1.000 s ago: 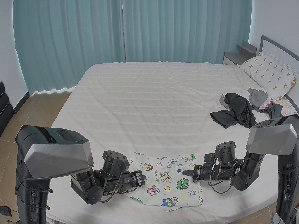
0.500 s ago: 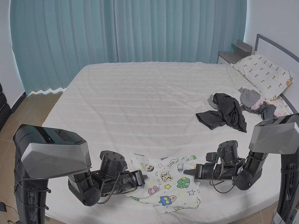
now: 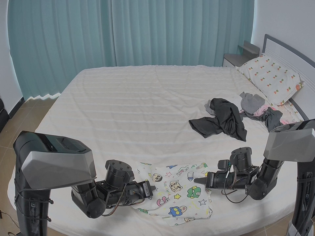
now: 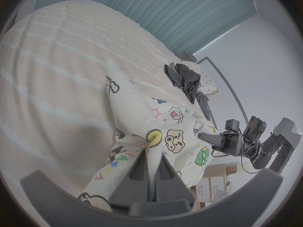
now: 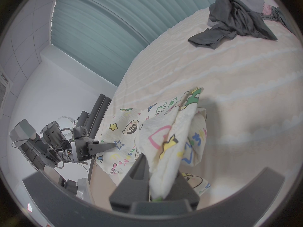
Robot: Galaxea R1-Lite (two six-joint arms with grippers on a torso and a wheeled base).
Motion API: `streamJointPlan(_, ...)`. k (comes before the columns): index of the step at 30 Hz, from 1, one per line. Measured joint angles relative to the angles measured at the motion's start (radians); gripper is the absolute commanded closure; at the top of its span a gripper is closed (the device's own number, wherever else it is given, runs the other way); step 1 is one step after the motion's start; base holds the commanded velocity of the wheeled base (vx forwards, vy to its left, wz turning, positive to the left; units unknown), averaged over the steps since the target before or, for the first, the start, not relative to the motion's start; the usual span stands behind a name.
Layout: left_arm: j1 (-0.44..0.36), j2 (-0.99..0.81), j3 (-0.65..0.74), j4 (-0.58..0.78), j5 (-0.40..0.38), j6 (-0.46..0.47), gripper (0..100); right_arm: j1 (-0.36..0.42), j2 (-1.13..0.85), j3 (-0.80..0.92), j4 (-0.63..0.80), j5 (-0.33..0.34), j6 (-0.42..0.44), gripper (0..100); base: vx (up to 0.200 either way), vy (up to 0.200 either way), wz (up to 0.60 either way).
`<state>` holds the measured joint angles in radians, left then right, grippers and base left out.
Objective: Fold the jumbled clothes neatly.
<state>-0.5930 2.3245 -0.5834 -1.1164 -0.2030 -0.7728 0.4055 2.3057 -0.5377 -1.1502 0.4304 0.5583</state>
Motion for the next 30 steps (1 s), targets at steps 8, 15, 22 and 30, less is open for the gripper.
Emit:
streamJointPlan(8, 0.000, 0.000, -0.001, 0.000, 0.000, 0.000, 100, -0.001, 0.000, -0.001, 0.000, 0.000, 0.000, 100, 0.000, -0.200, 0.00)
streamJointPlan(15, -0.001, 0.001, -0.002, -0.001, 0.003, 0.003, 100, -0.001, 0.000, -0.002, 0.000, -0.001, -0.001, 100, 0.000, -0.057, 0.00)
streamJointPlan(22, 0.002, 0.004, 0.000, -0.002, 0.016, 0.007, 100, 0.000, 0.009, -0.006, 0.001, -0.003, -0.004, 100, 0.000, 0.000, 0.00)
streamJointPlan(30, 0.024, 0.004, 0.017, 0.003, 0.050, 0.021, 100, 0.009, 0.041, -0.006, 0.000, -0.013, -0.051, 100, 0.000, 0.000, 0.00)
